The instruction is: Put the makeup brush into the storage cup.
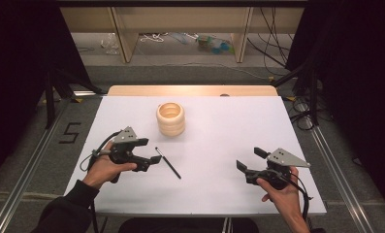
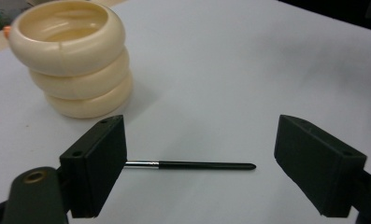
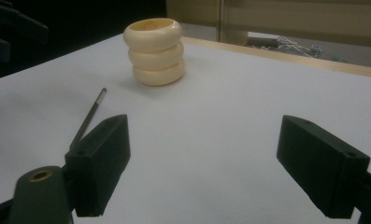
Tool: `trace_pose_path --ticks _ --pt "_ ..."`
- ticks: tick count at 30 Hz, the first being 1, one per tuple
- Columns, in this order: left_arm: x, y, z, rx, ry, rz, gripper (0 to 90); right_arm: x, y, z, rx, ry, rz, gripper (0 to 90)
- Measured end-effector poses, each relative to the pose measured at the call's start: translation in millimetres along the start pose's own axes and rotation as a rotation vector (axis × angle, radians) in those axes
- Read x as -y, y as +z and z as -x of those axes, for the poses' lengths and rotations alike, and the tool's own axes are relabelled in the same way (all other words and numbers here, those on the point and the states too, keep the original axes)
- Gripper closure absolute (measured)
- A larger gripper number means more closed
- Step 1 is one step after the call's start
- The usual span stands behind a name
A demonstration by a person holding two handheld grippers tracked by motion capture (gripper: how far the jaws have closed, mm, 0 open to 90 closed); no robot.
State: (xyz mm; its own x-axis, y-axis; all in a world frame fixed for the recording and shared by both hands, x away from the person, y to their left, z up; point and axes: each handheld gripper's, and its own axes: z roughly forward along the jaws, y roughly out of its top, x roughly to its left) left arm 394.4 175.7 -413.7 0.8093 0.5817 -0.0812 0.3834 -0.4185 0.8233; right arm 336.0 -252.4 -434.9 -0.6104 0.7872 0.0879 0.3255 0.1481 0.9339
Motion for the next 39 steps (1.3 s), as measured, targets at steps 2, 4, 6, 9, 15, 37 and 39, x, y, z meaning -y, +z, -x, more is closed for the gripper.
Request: trace_pose_path --ticks 2,4,6,9,15,37,39 --pt "-3.5 6.3 0.9 0.006 0.042 -0.050 16.9 0.1 0.9 -0.1 -0.001 -0.009 0.004 18.4" --pt "-6.7 11.9 1.4 0.014 0.093 -0.107 18.9 0.1 1.0 -0.7 -0.006 -0.009 0.003 18.4" --pt "-9.5 17.7 2.3 0.017 0.131 -0.151 20.7 0.1 1.0 -0.8 -0.006 -0.008 -0.002 18.4" --pt "-13.7 24.7 1.4 0.030 0.167 -0.201 21.2 0.1 1.1 -0.8 -0.008 -0.010 -0.001 18.4" --pt "-21.7 36.7 -3.5 0.047 0.225 -0.286 21.7 -0.5 0.0 -1.4 -0.008 -0.015 -0.024 18.6" --pt "-25.7 75.8 -11.8 0.128 0.334 -0.437 24.1 0.7 2.8 -1.5 -0.023 -0.018 -0.012 18.9" --pt "-24.1 79.2 -12.6 0.135 0.344 -0.450 25.0 0.7 3.0 -1.5 -0.023 -0.019 -0.014 19.0"
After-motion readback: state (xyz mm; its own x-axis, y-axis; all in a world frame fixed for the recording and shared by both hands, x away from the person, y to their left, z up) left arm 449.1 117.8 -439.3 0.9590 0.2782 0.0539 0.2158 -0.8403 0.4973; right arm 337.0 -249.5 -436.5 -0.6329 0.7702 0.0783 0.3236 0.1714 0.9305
